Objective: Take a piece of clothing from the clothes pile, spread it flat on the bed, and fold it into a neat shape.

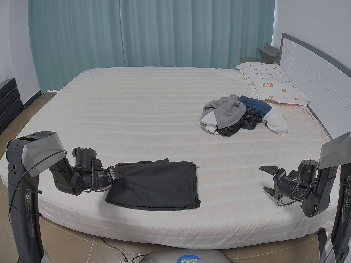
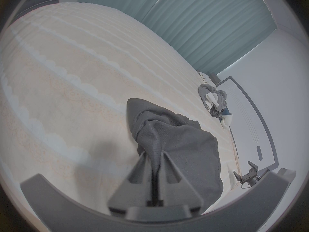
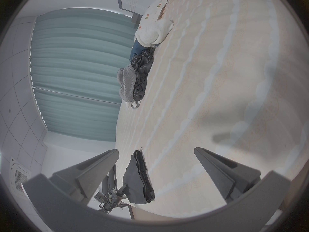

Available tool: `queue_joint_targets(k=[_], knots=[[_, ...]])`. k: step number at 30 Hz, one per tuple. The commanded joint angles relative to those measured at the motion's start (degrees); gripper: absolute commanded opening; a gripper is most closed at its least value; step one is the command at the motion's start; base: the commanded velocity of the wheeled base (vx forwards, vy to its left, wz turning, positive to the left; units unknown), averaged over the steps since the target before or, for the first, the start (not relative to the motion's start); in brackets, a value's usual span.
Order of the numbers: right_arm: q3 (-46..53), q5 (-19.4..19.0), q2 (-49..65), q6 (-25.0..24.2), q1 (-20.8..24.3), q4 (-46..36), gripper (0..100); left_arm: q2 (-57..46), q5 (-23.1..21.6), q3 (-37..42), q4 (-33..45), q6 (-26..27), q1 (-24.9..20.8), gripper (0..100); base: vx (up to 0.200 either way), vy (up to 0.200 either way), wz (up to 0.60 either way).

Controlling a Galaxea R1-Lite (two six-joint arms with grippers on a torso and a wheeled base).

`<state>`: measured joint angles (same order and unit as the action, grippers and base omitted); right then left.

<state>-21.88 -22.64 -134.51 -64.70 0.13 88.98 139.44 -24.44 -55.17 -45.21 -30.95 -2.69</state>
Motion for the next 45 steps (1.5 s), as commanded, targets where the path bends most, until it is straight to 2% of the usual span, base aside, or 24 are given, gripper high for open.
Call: queue_joint_targets(k=[1,13,23,45], knots=[[0.0,0.0,0.0,0.0,0.0,0.7,100,0.0,0.0,0.1,0.0,-0.1,0.1,0,0.000,0.000,0.00],[0.1,-0.1,0.0,0.0,0.0,0.7,100,-0.5,0.1,0.9,-0.1,-0.1,0.0,0,0.000,0.000,0.00],[0.1,-0.1,0.0,0.0,0.0,0.7,100,-1.7,0.1,1.7,-0.1,-2.9,0.1,0,0.000,0.000,0.00],[0.0,-0.2,0.0,-0.1,-0.3,0.7,100,-2.8,0.1,2.4,-0.8,-5.3,0.6,0,0.000,0.200,0.00]])
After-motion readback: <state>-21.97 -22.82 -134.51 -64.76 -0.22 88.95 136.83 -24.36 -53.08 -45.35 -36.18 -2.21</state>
